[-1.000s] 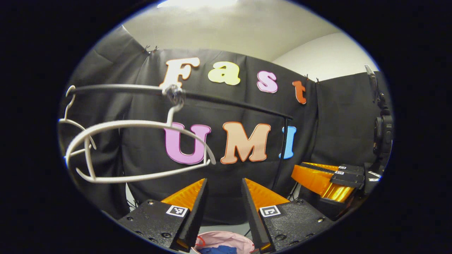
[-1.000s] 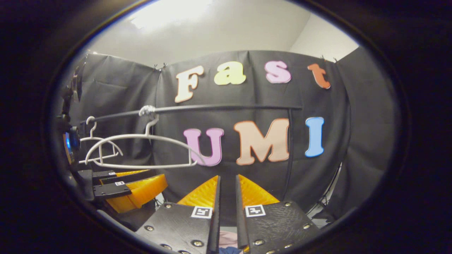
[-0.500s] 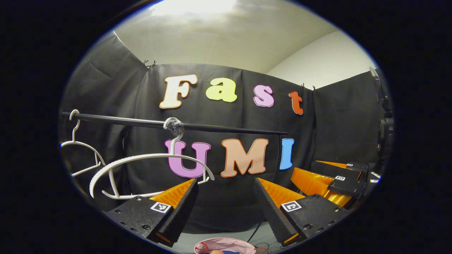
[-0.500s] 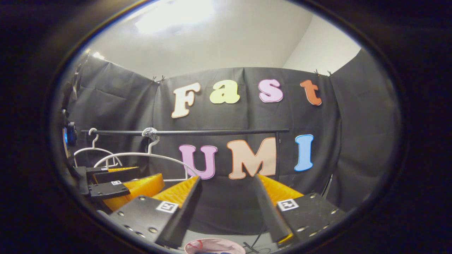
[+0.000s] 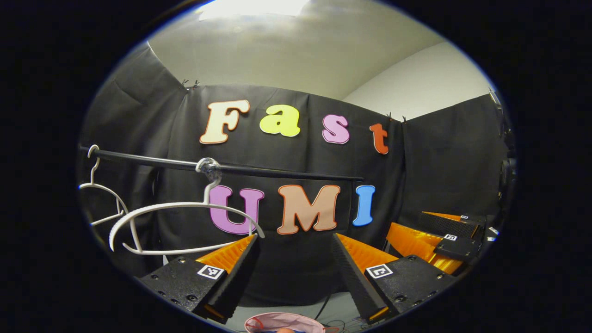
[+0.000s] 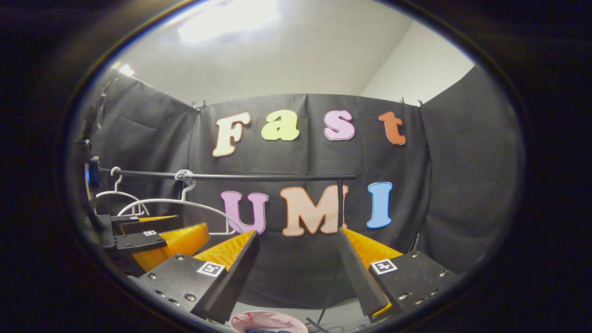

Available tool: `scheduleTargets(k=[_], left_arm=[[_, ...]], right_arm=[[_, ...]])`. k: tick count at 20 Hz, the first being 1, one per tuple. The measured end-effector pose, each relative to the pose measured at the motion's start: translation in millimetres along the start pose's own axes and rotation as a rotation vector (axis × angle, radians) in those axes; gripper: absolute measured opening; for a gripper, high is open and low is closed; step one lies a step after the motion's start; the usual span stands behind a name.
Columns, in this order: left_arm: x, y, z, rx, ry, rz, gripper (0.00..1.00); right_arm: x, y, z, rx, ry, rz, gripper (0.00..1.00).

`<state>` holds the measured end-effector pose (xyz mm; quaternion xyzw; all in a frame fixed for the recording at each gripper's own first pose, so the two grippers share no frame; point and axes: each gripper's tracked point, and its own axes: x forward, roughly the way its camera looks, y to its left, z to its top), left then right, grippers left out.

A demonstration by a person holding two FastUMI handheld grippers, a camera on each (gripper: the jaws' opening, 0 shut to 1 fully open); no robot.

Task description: Grasp the clothes on the hanger with both hands and then place them into the laundry hamper below.

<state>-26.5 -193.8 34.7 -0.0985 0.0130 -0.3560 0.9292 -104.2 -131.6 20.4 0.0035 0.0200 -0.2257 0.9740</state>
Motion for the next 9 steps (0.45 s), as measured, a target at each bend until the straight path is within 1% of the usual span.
scheduleTargets(k=[1,4,6,9], left_arm=[[2.1,-8.4,-1.7,-0.004,0.002,-0.009,0.96],[10.6,-35.6,-5.8,-0.011,0.009,-0.026,0.95],[18.5,-52.4,-11.4,-0.006,0.017,-0.035,0.95],[35.3,-77.9,-20.6,0.001,0.001,-0.021,0.96]], right_arm=[[-2.0,-6.5,-0.8,-0.004,0.005,-0.002,0.99],[-4.1,-29.6,-0.5,-0.021,0.005,-0.008,0.99],[4.1,-44.7,-5.8,-0.027,0.012,-0.007,0.99],[10.1,-71.4,-12.9,-0.03,0.003,0.002,0.99]])
